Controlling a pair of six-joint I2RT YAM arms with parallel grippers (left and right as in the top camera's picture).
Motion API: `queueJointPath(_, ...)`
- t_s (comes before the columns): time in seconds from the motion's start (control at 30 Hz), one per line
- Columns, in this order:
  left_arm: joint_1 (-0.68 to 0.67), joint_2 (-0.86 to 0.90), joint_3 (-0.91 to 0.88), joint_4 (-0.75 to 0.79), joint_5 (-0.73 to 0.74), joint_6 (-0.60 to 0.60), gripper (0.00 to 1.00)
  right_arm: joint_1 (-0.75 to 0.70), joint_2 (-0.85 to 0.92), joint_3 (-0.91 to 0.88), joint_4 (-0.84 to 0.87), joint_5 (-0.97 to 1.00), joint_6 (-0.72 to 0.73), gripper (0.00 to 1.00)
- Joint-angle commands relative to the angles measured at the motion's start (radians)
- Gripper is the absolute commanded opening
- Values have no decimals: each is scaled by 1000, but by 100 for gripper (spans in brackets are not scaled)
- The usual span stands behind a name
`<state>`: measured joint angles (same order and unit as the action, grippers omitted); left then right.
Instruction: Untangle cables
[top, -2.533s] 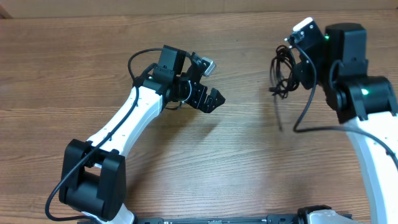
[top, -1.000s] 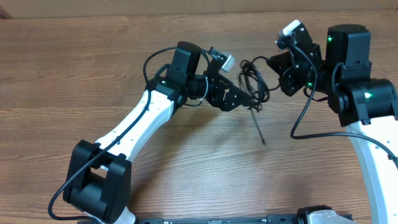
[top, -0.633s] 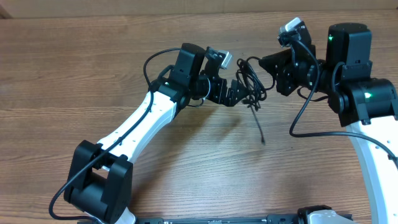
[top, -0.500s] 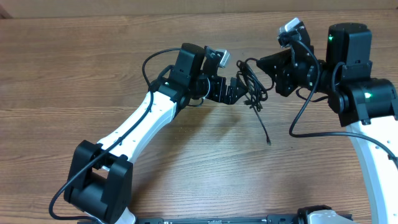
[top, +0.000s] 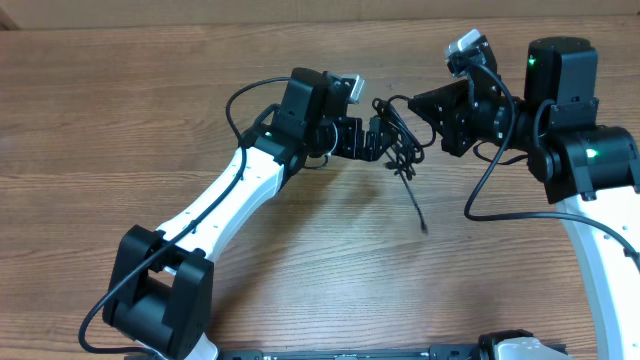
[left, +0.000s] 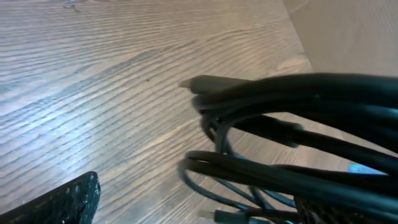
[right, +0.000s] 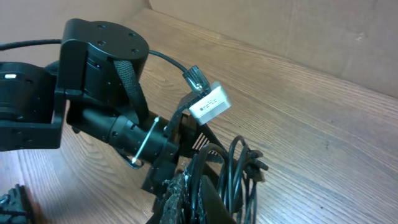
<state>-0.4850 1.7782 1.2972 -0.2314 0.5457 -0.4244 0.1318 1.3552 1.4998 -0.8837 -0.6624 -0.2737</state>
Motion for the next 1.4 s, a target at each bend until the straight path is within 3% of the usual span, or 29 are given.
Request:
queueJointPath(0.0, -11, -17, 12, 4, -56, -36, 100, 4, -3, 30, 13, -87, 17, 4)
queueJointPath(0.5, -49, -17, 12, 6, -220, -166, 99, 3, -3, 30, 23, -143, 64, 4)
queueJointPath(0.8, -50, -17, 12, -232, -594, -154, 100, -12, -3, 31, 46, -113, 64, 4)
queueJointPath(1.0, -50, -17, 12, -352, -779, -154, 100, -29, -3, 31, 44, 106, 61, 4)
queueJointPath(1.1, -50, -17, 12, -370, -793, -154, 99, -29, -3, 31, 40, 276, 36, 4)
queueJointPath(1.27, -45, -17, 12, -372, -792, -155, 100, -29, -3, 31, 9, 493, -122, 4)
queueJointPath(1.37, -45, -17, 12, -372, -792, -155, 100, -29, -3, 31, -10, 598, -128, 4)
